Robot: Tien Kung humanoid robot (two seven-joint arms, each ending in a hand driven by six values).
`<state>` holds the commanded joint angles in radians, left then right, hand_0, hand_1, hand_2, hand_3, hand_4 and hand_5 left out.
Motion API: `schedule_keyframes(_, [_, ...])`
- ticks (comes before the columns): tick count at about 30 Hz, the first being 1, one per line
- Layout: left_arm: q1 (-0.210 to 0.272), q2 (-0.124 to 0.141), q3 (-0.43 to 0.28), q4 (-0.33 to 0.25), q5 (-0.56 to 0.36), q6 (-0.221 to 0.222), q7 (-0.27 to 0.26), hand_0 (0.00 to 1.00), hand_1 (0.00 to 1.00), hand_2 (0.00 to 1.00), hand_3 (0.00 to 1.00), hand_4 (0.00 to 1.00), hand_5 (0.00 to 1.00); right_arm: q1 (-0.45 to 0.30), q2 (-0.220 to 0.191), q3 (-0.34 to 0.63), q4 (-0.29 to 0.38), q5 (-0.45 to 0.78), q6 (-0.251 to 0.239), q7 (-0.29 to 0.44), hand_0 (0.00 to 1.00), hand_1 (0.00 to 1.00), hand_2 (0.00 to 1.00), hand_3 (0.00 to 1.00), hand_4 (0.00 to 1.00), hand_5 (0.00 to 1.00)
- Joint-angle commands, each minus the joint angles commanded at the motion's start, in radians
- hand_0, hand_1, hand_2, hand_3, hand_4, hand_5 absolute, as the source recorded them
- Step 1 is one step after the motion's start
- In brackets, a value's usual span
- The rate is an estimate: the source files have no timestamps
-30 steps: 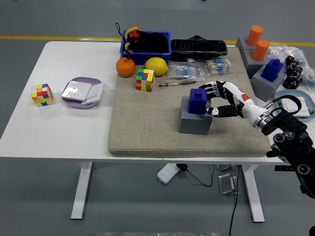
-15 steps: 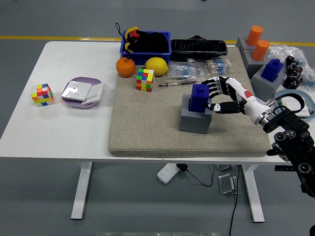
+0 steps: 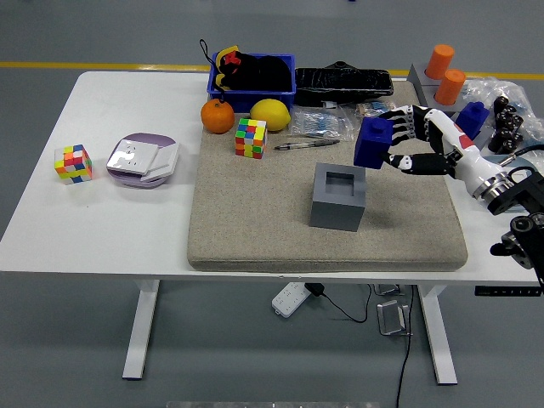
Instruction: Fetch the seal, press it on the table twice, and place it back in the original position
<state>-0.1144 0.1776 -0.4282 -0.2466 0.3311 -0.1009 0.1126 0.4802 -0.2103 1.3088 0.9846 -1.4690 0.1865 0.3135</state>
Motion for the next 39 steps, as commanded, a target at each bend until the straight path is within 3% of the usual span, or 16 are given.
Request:
schedule_keyframes(11, [-0.003,-0.002,-0.003,0.000,0.001,0.000,-0.001,0.816,0.817,0.788,0.836,0.801,0.408,-0.049,-0.026,0.076,-0.110,-0.023,-0.022,0.008,0.511,0.401,0.401,0.437,0.701,0.002])
schedule_keyframes(27, [0.000,-0.007,-0.004,-0.001,0.004,-0.001,-0.001,0.816,0.816,0.788,0.836,0.801,0.408,-0.069,0.027,0.045,-0.306,-0.054,-0.070,0.043,0.505,0.397,0.397,0.423,0.697,0.002])
schedule_keyframes(34, [-0.001,-0.006,0.000,0.000,0.003,-0.001,-0.001,0.816,0.816,0.788,0.836,0.801,0.410,-0.072,0.025,0.037,-0.306,-0.043,-0.073,0.048,0.503,0.396,0.396,0.419,0.696,0.002])
schedule_keyframes(39, [-0.001,-0.006,-0.003,-0.001,0.005,-0.002,-0.001,0.816,0.817,0.788,0.836,0.801,0.410,-0.078,0.015,0.049,-0.243,-0.029,-0.064,0.043,0.500,0.391,0.391,0.420,0.697,0.002])
